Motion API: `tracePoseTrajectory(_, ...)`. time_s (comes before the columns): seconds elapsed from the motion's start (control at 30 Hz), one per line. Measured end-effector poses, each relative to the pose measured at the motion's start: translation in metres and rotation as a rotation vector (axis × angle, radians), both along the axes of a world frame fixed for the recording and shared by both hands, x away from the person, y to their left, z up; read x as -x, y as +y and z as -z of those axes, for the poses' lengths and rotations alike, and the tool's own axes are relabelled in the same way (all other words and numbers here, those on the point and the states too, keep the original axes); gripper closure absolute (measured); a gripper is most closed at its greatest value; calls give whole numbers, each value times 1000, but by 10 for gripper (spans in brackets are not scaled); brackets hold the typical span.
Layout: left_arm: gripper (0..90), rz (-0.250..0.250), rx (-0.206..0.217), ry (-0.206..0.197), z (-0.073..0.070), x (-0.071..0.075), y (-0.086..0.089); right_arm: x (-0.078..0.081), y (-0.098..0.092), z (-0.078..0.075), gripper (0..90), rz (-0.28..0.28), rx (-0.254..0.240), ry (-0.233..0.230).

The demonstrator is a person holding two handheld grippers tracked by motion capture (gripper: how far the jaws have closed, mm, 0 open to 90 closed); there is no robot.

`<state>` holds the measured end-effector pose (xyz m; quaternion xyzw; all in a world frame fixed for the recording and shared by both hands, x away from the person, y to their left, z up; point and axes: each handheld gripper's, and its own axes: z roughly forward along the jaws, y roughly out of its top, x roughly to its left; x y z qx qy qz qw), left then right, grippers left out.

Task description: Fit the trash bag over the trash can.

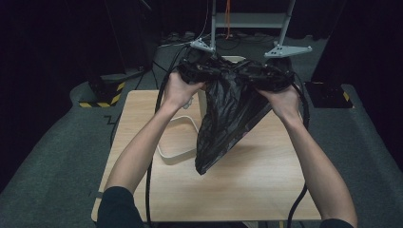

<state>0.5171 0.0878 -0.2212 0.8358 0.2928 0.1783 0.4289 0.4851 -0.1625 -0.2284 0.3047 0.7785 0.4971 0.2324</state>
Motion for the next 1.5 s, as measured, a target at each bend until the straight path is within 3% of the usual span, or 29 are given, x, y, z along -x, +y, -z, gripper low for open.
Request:
tracePoseTrajectory(0.1, 891, -24, -12, 19, 1, -11, -1, 3, 1, -1, 538, -16, 10, -2)
tracePoseTrajectory(0.33, 890, -70, -46, 34, 12, -28, -3, -2, 6, 6, 529, -37, 53, 45)
tracePoseTrajectory(0.43, 879, -69, -39, 28, 13, -28, -3, -5, 9, 10, 647, -47, 71, 65)
tracePoseTrajectory(0.5, 826, -70, -23, 15, 13, -24, -1, -7, 12, 12, 750, -55, 87, 65)
tracePoseTrajectory(0.63, 576, -83, 50, -16, 7, -6, 7, -9, 17, 16, 889, -60, 112, 66)
tracePoseTrajectory(0.77, 383, -62, 111, -3, 4, 15, 13, -10, 22, 17, 900, -54, 117, 58)
tracePoseTrajectory(0.9, 325, -18, 105, 11, 10, 33, 10, -13, 25, 18, 900, -37, 109, 57)
tracePoseTrajectory(0.97, 349, -11, 88, 1, 13, 37, 5, -15, 26, 19, 900, -34, 105, 58)
tracePoseTrajectory(1.07, 549, -1, 69, -17, 14, 39, 1, -15, 28, 19, 893, -37, 106, 56)
tracePoseTrajectory(1.1, 637, 6, 60, -22, 15, 38, 0, -14, 28, 19, 852, -36, 100, 58)
tracePoseTrajectory(1.2, 775, 7, 48, -28, 16, 37, -1, -11, 24, 16, 718, -33, 84, 44)
tracePoseTrajectory(1.4, 881, -4, 30, -33, 12, 33, 5, -3, 10, 5, 588, 42, 67, -22)
tracePoseTrajectory(1.5, 895, -18, 23, -36, 10, 29, 10, -6, 2, 4, 554, 88, 60, -24)
